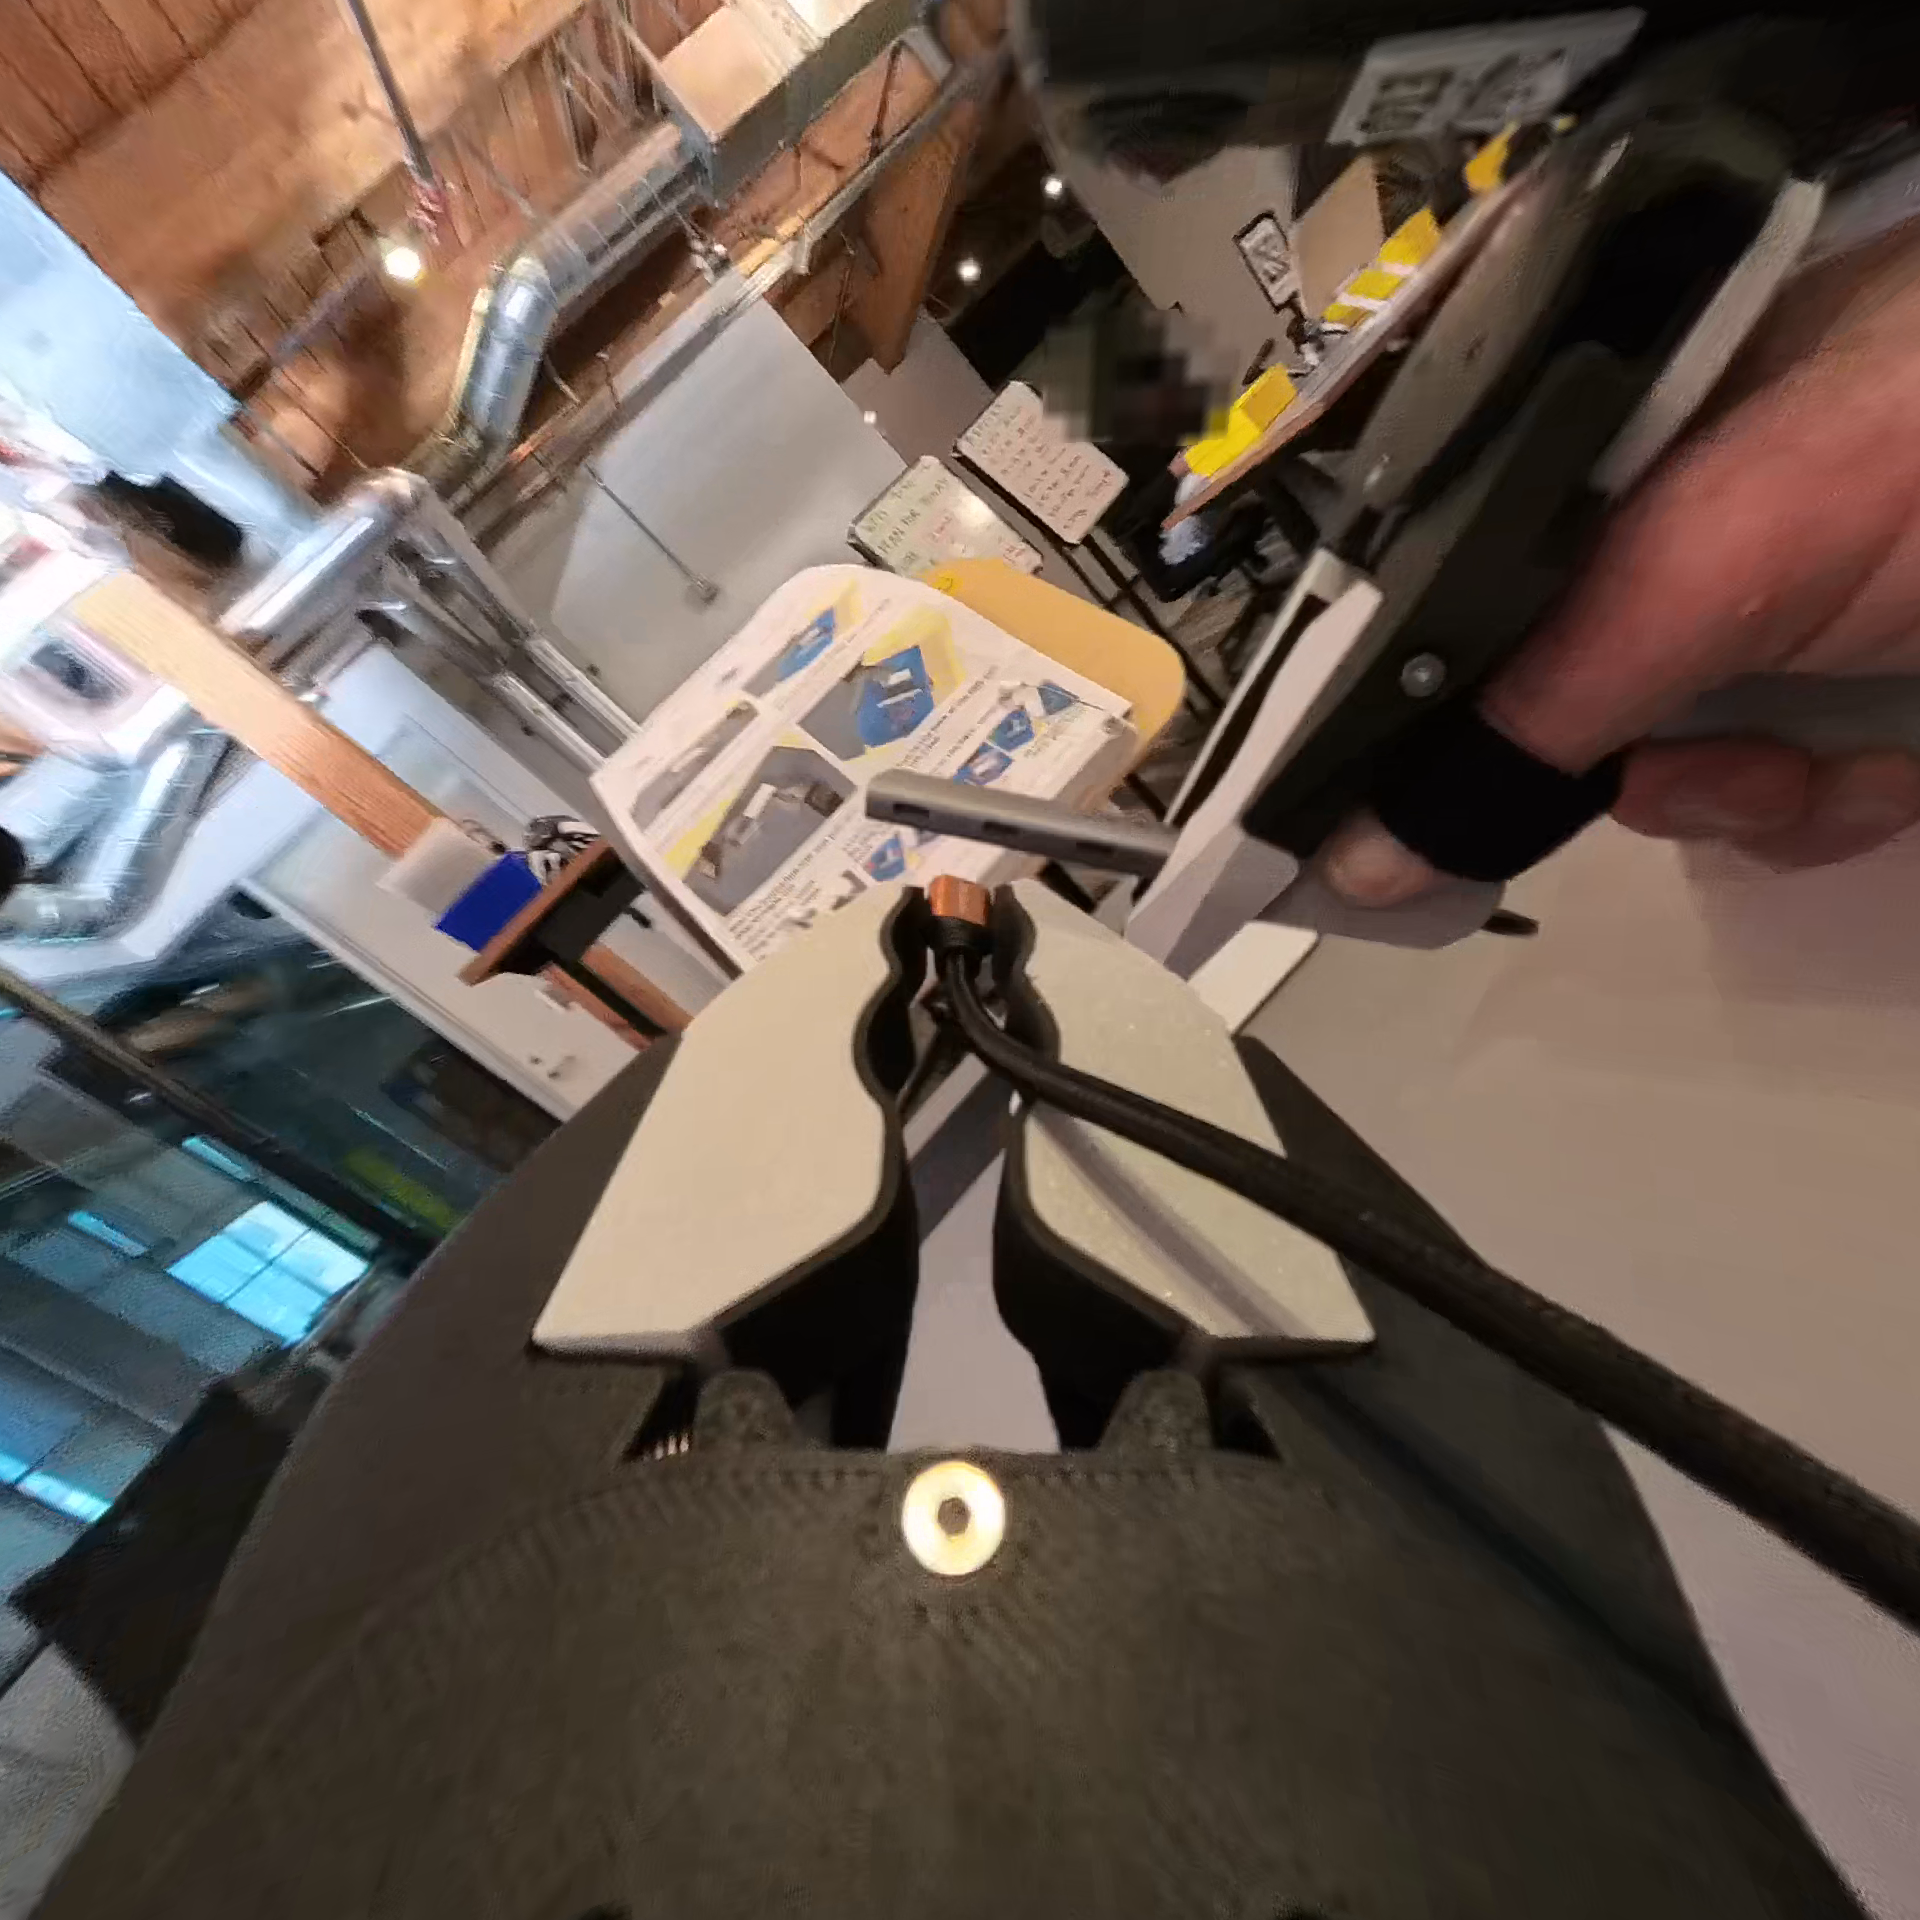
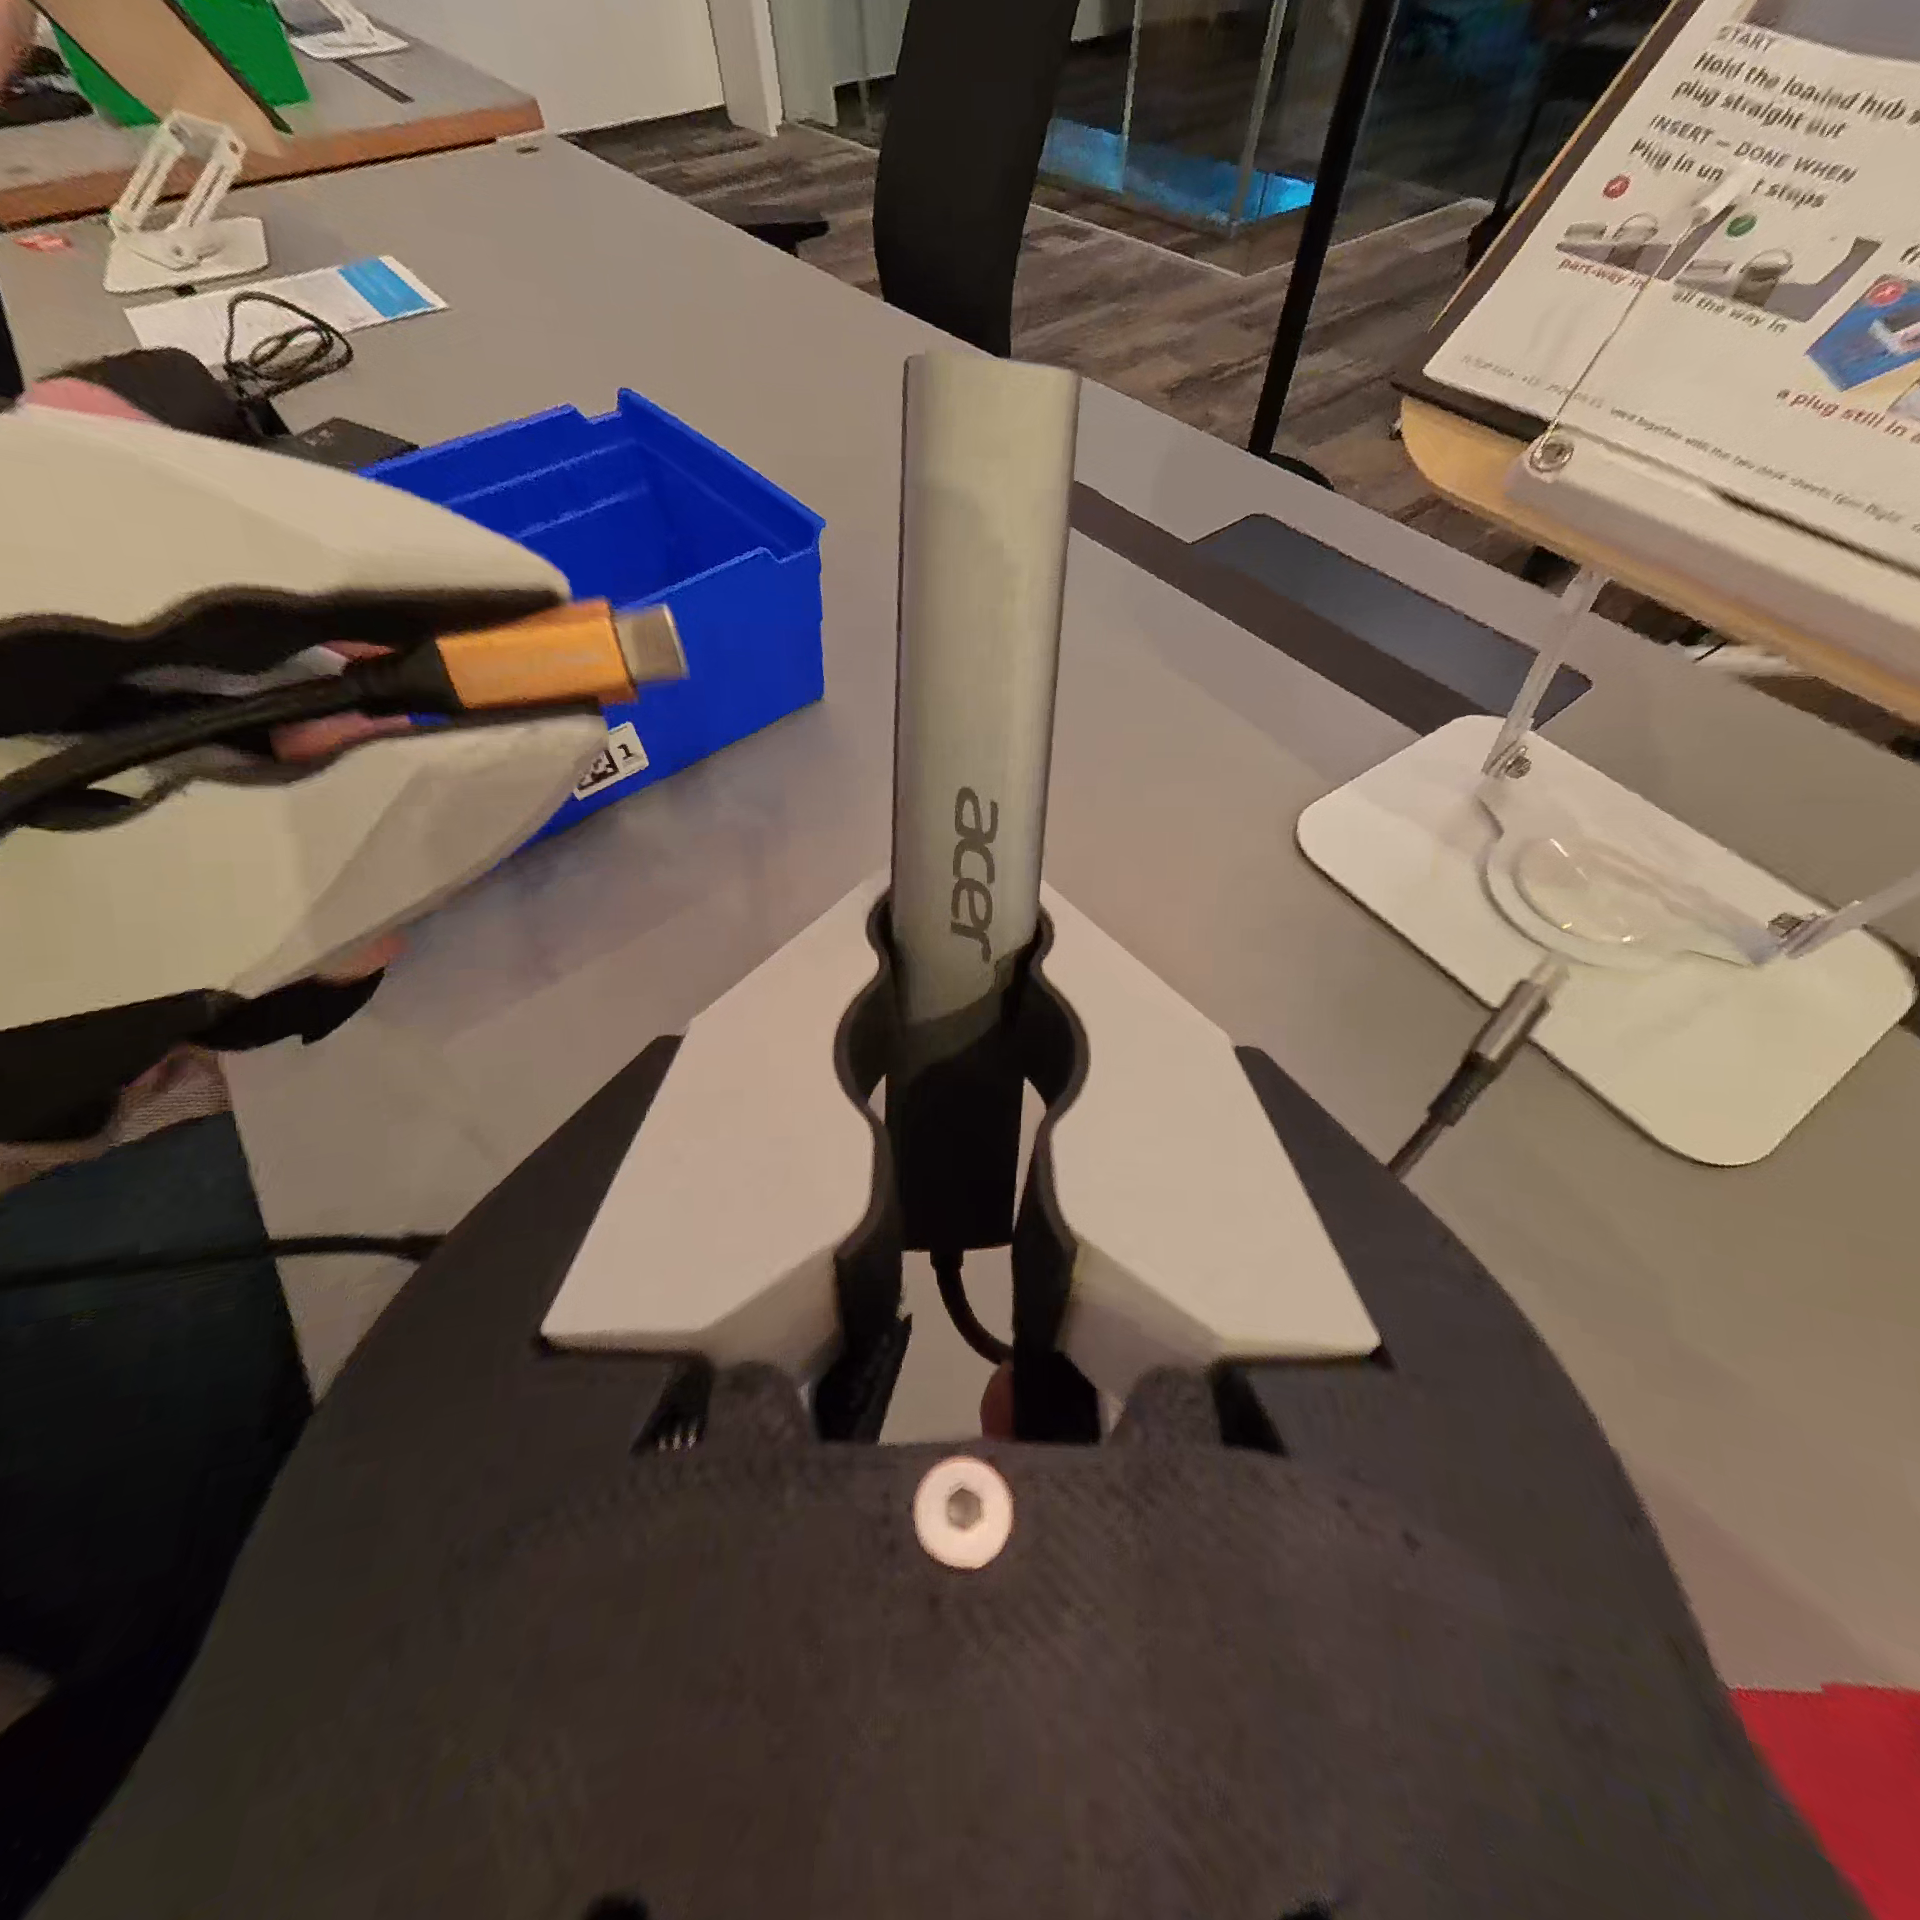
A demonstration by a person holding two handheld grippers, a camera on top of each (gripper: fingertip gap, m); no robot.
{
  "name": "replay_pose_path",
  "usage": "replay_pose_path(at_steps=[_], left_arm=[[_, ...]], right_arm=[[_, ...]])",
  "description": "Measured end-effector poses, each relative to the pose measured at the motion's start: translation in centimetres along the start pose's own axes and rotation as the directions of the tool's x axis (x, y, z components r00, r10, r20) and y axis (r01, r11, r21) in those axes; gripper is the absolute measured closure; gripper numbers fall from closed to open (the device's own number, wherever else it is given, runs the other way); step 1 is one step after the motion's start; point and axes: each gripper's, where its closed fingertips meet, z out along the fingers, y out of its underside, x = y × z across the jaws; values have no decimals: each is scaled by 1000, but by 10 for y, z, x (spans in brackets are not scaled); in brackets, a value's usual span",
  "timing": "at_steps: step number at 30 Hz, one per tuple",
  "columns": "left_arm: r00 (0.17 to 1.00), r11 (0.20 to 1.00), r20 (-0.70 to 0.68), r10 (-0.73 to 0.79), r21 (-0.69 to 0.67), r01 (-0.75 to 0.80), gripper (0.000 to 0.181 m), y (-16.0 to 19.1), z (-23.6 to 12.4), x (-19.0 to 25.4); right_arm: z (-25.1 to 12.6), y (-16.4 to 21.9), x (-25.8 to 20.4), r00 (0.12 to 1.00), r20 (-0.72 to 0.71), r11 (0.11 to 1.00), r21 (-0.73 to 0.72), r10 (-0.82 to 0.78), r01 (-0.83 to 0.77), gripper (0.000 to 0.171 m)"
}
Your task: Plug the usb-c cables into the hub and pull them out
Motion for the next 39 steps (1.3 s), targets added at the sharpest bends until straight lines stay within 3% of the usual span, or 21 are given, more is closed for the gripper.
replay_pose_path(at_steps=[5, 11, 17, 26, 32, 39], left_arm=[[996, 999, -85, -11, -43, 7, 169, 13, -2, 14], [994, 995, -72, -86, -60, 82, 170, 27, -6, 1], [988, 990, -88, -124, -70, 119, 169, 34, -10, -7], [982, 988, -123, -144, -71, 136, 169, 38, -13, -3], [980, 990, -148, -130, -68, 121, 169, 37, -15, 3], [976, 989, -167, -139, -73, 128, 169, 38, -16, 8]], right_arm=[[-10, 1, -7, 996, 0, 995, -45, -93, 92, 157], [-38, 6, -3, 969, -28, 965, -106, -245, 241, 156], [-81, 1, 21, 971, -61, 970, -78, -233, 228, 156], [-150, 11, 91, 932, -222, 956, -129, -285, 261, 156], [-163, 61, 158, 917, -293, 947, -254, -271, 198, 156], [-146, 153, 197, 953, -254, 893, -448, -166, 36, 156]])
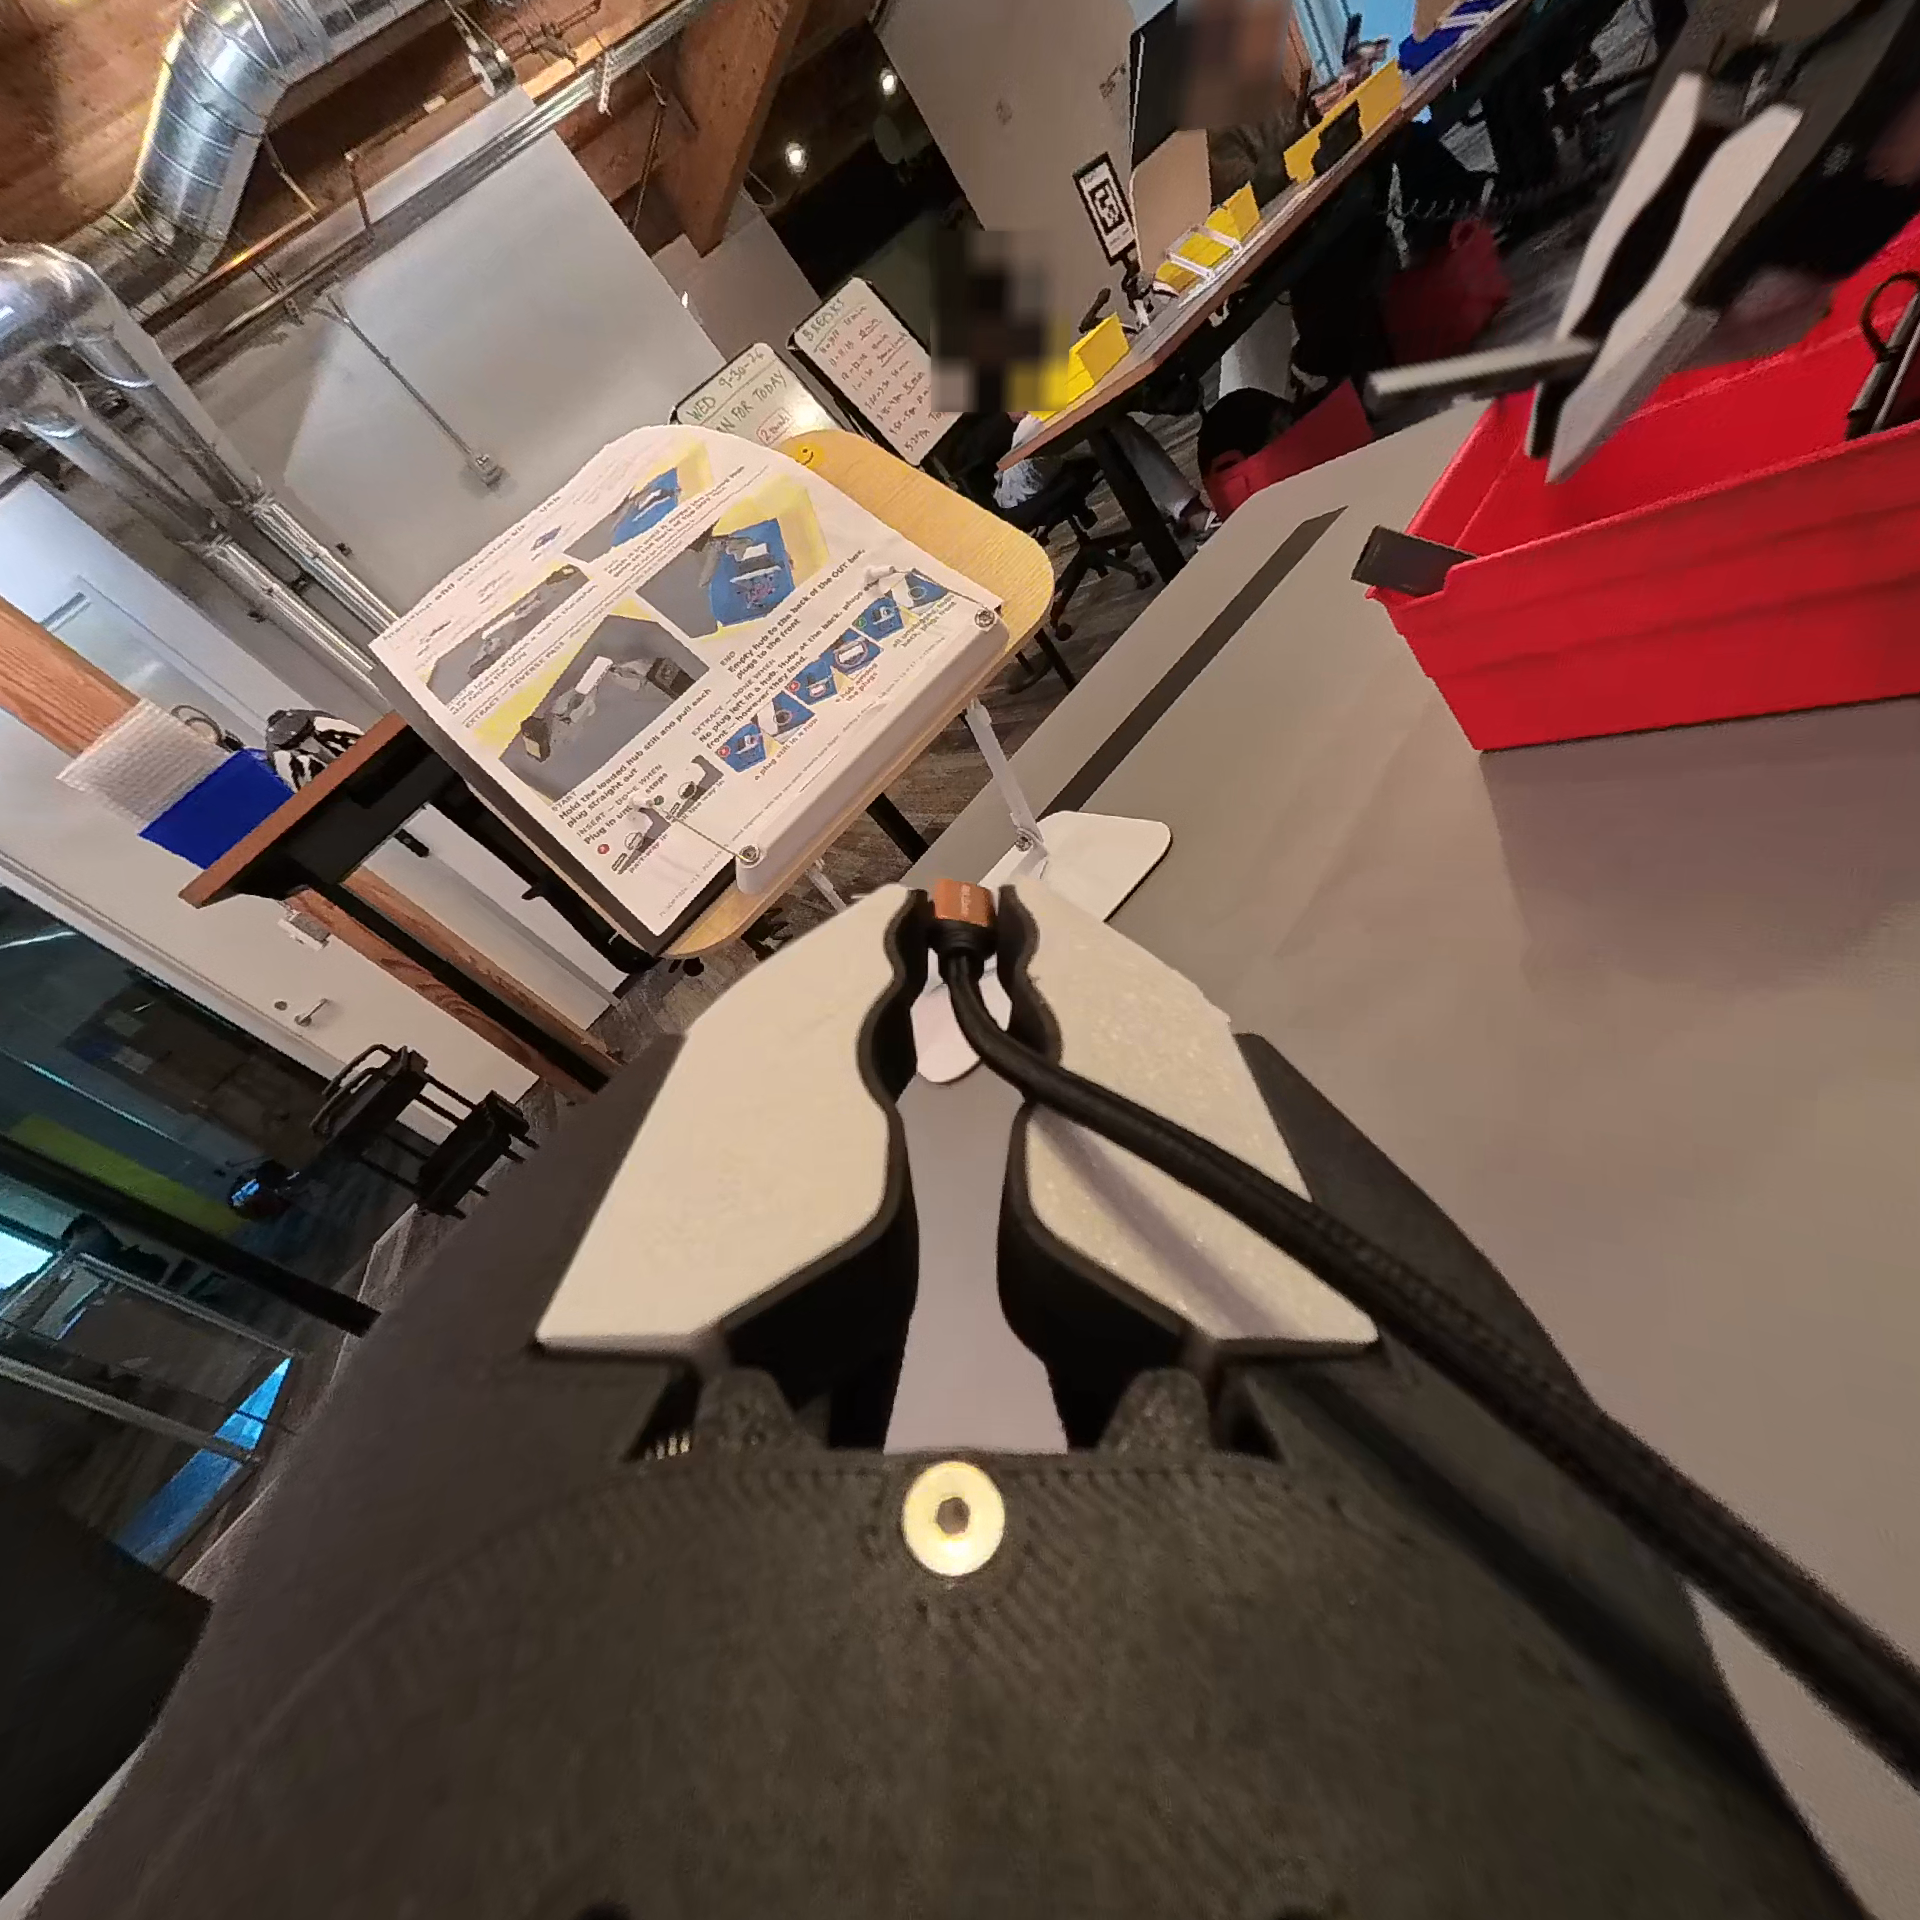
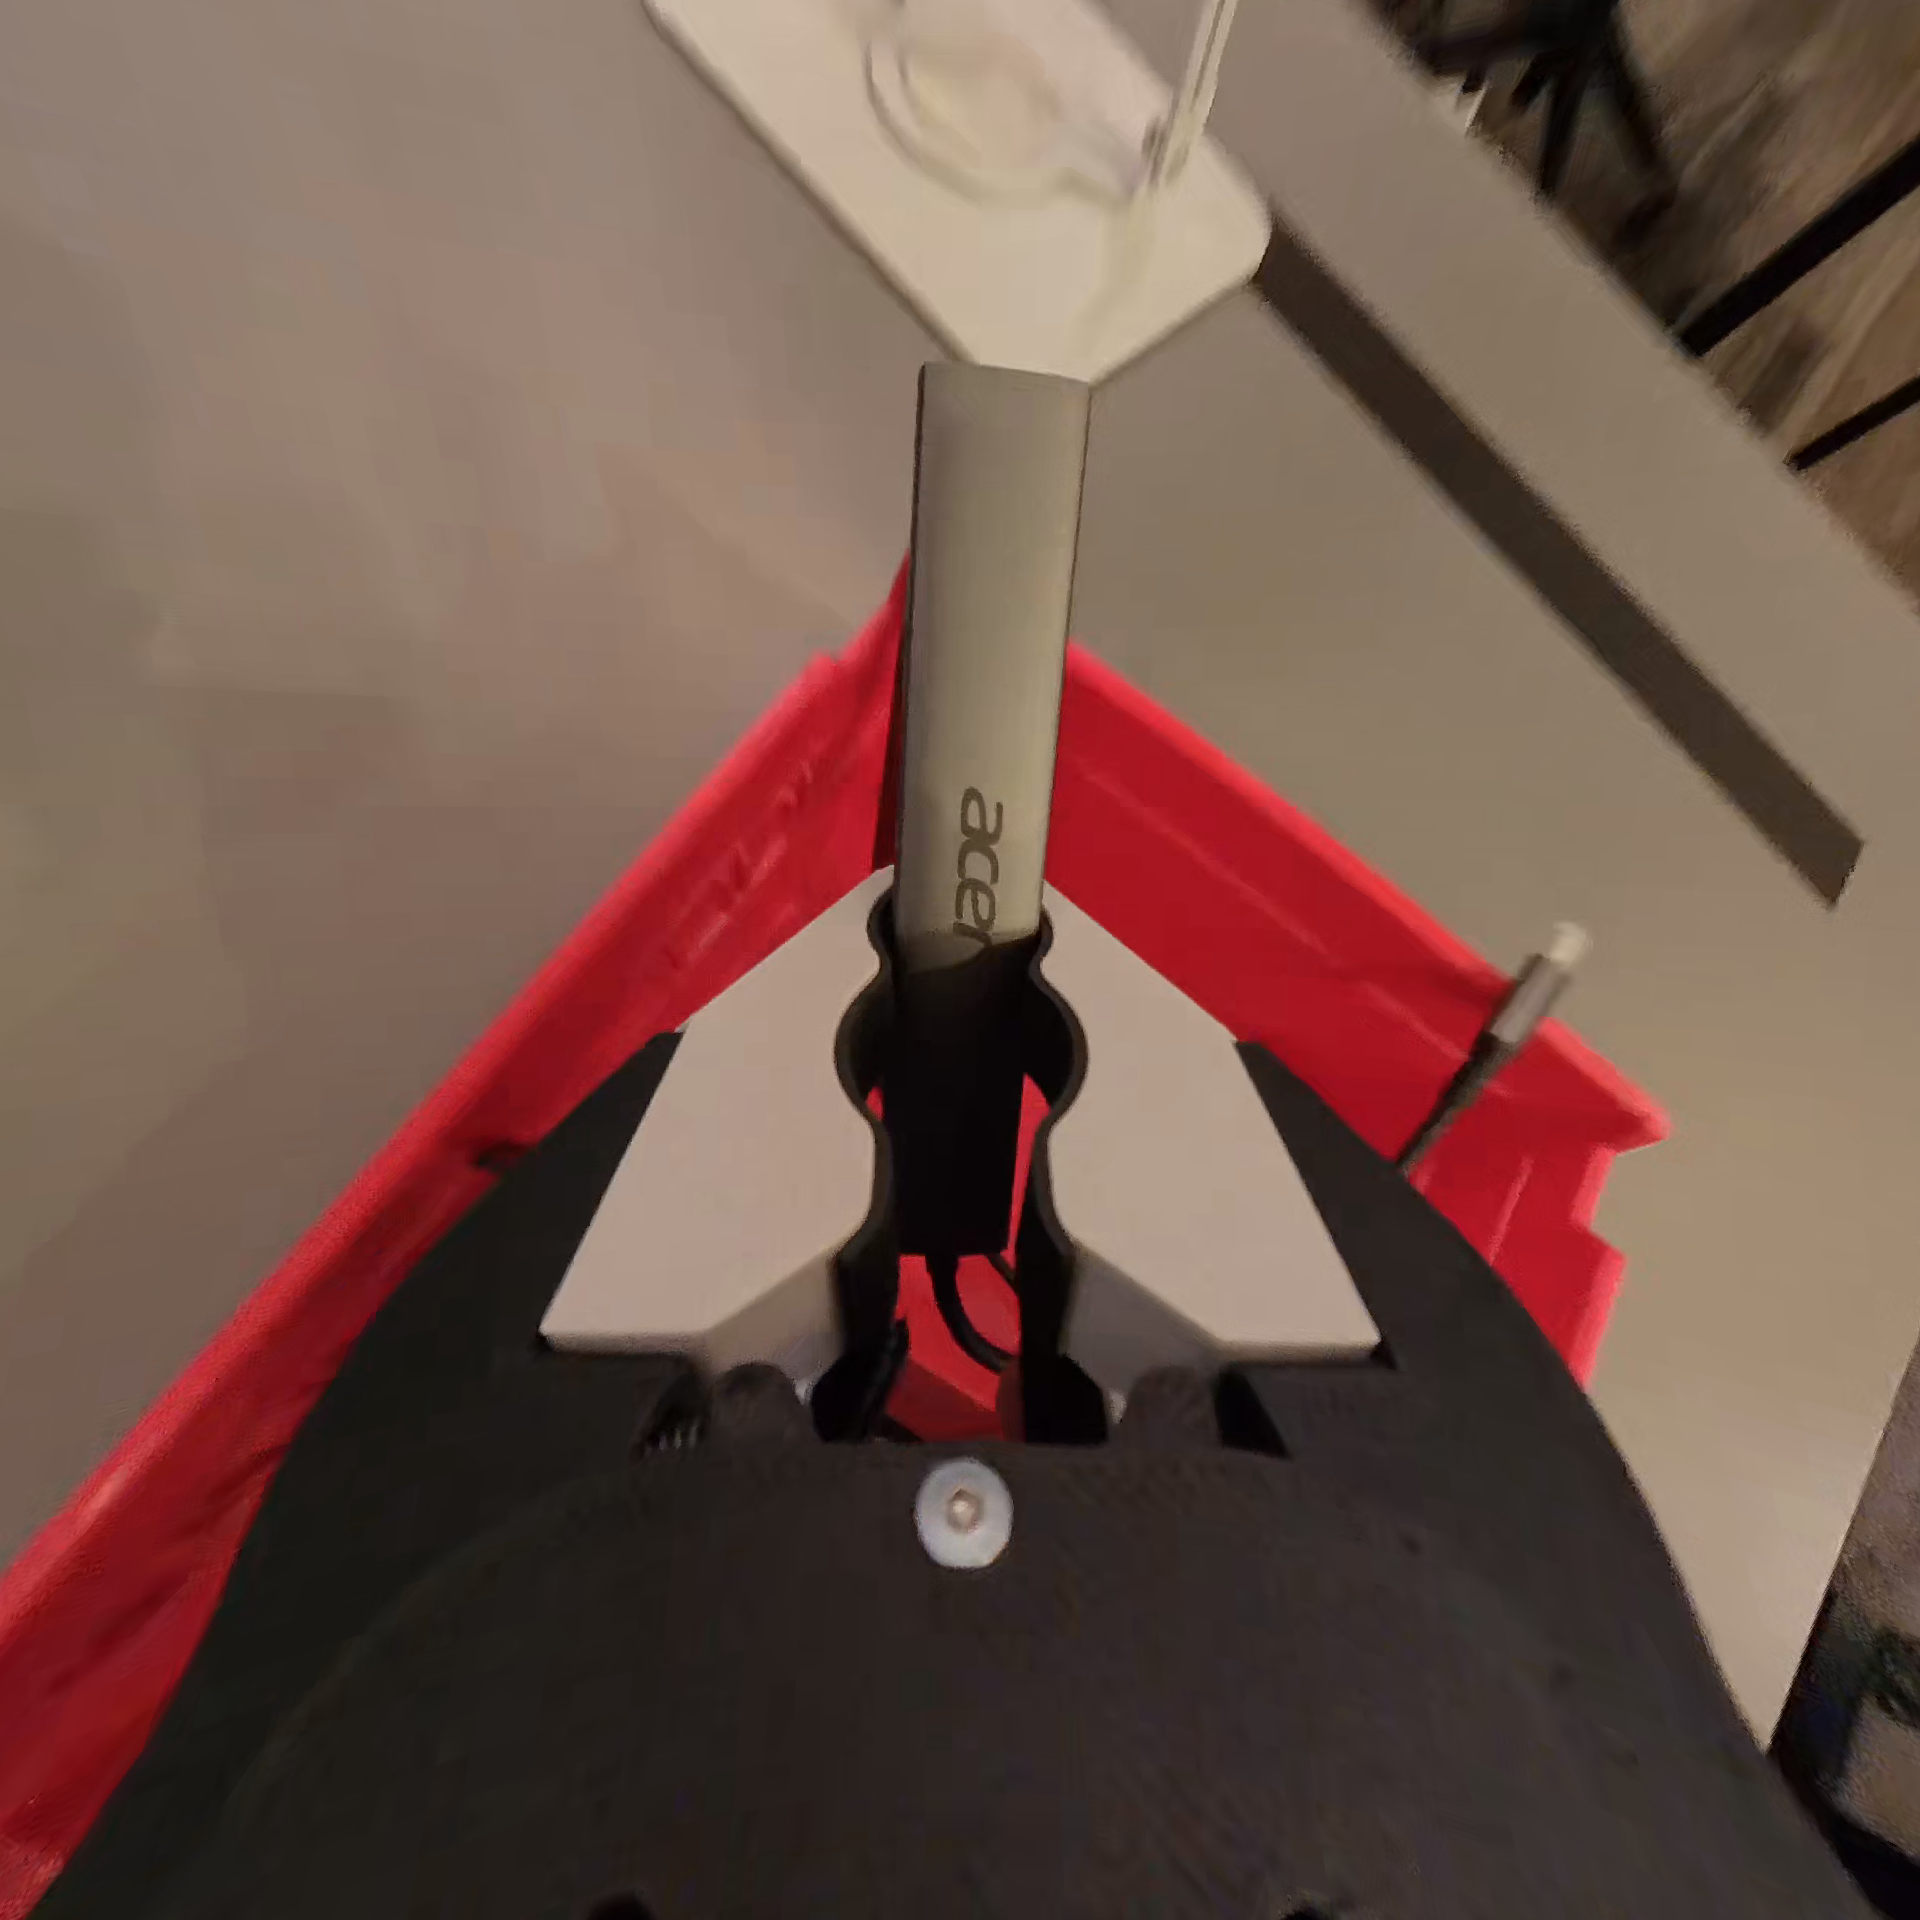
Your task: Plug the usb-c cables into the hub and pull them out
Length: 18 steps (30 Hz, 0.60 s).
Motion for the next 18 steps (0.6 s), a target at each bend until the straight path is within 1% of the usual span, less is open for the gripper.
replay_pose_path(at_steps=[2, 3, 4, 6, 7, 9, 11, 13, 14, 16, 18], left_arm=[[1000, 1000, -7, -2, -4, 2, 169, 2, 1, 2], [1000, 1000, -11, -2, -5, 2, 169, 2, 1, 3], [1000, 1000, -13, -1, -6, 1, 169, 2, 2, 4], [1000, 1000, -19, -2, -7, 2, 169, 2, 3, 5], [1000, 1000, -22, -5, -7, 5, 169, 2, 3, 5], [1000, 1000, -28, -9, -3, 9, 169, 1, 4, 6], [999, 1000, -49, -22, 6, 23, 169, -1, 5, 9], [996, 999, -77, -44, 20, 45, 169, -6, 6, 14], [993, 998, -99, -58, 24, 61, 169, -9, 6, 17], [982, 992, -157, -109, 44, 117, 169, -18, 7, 25], [952, 975, -239, -191, 62, 211, 169, -30, 6, 34]], right_arm=[[13, 17, 1, 1000, -3, 997, -78, -15, 14, 155], [17, 21, 0, 1000, 3, 995, -96, -13, 14, 149], [19, 23, -1, 1000, 15, 994, -108, 1, 1, 138], [16, 24, 1, 1000, 23, 991, -136, 7, -4, 126], [13, 24, 2, 1000, 22, 990, -143, -1, 4, 123], [1, 16, 10, 999, -37, 990, -137, -35, 30, 121], [-18, -7, 11, 988, -109, 992, -76, -107, 99, 125], [-40, -46, -6, 961, -165, 972, 32, -224, 232, 132], [-52, -69, -22, 941, -185, 946, 106, -283, 305, 134], [-74, -115, -67, 888, -227, 850, 270, -401, 452, 138], [-88, -148, -117, 789, -298, 702, 360, -538, 615, 139]])
